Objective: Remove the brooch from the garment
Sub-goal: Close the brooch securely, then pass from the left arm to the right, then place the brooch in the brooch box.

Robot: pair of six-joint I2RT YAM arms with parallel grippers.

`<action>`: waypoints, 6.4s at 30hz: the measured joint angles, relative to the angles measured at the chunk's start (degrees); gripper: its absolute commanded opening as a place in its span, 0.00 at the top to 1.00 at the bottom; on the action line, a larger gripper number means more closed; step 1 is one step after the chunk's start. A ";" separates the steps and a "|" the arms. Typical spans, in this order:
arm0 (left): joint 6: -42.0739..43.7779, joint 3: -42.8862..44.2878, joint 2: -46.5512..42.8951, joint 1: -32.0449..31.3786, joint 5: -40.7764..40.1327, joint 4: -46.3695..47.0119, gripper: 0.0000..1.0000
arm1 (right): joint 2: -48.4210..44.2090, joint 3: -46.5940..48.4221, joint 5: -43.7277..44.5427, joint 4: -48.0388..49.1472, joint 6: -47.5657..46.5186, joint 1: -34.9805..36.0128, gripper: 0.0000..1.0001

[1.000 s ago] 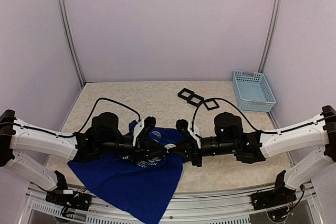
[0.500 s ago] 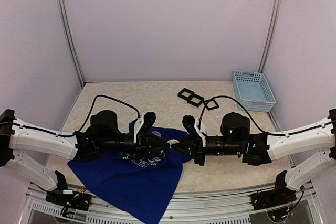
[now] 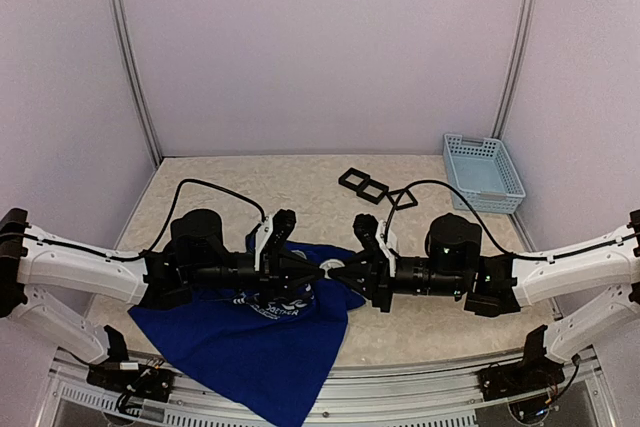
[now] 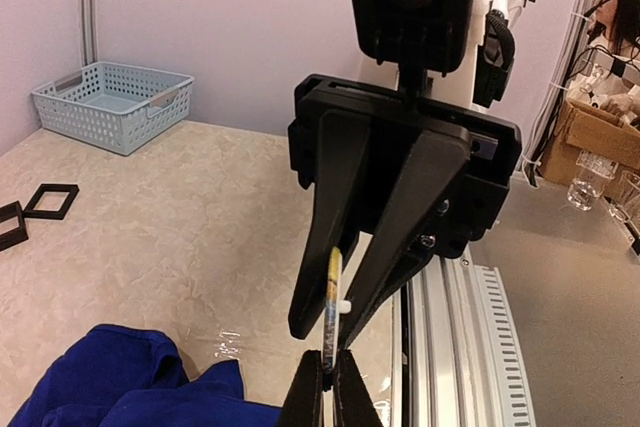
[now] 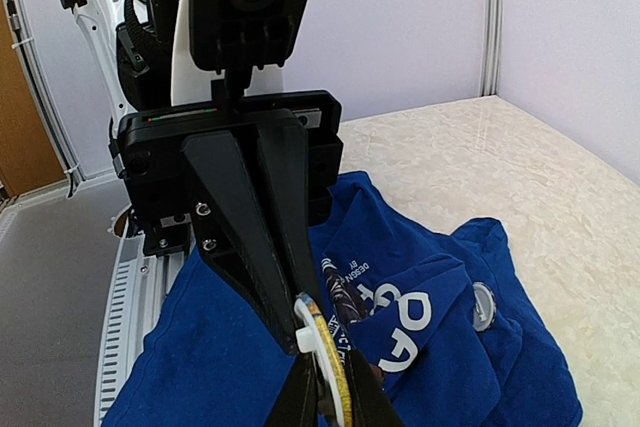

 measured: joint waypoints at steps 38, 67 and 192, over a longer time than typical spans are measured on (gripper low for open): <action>-0.31 -0.44 -0.13 0.66 2.89 -3.56 1.00 | -1.38 -0.50 -7.56 -0.87 -2.29 -2.38 0.91; 0.22 -0.79 -0.74 0.68 -2.05 -4.35 0.09 | -0.92 0.44 -4.13 -3.43 -2.60 -2.60 1.00; -9.16 -11.23 -18.75 10.05 -31.01 -5.35 0.01 | 59.82 60.57 50.71 -40.63 -17.99 -33.20 0.63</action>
